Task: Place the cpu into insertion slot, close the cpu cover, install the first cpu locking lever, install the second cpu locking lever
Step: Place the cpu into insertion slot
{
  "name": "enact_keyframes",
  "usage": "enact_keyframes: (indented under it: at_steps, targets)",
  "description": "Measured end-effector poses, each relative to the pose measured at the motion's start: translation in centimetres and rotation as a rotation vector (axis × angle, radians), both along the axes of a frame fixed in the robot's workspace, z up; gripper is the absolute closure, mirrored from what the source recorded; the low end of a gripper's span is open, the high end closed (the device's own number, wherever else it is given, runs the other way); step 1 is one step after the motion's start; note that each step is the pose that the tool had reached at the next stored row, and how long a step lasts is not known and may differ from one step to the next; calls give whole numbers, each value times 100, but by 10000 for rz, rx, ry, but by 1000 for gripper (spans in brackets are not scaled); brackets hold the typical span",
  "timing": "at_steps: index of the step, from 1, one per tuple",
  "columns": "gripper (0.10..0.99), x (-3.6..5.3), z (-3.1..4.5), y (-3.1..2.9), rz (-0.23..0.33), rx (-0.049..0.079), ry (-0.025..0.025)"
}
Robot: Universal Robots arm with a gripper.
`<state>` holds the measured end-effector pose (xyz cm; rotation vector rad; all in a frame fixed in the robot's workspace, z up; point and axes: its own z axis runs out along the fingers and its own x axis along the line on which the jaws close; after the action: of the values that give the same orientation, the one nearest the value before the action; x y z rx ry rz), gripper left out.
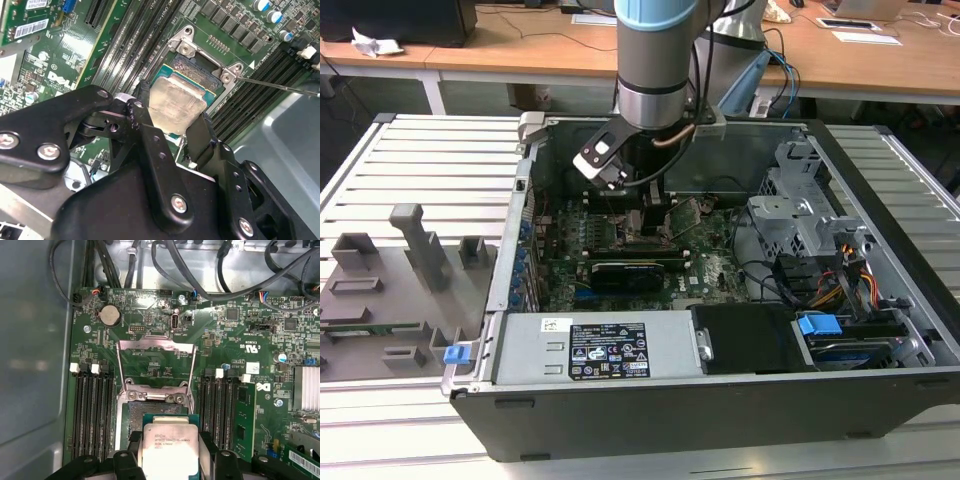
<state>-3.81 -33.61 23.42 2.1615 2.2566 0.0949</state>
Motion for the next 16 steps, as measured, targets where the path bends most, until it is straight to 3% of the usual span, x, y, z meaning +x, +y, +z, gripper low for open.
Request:
enact_keyframes:
  at_steps: [16]
  targets:
    - [549, 0, -64, 19, -2, 2, -1]
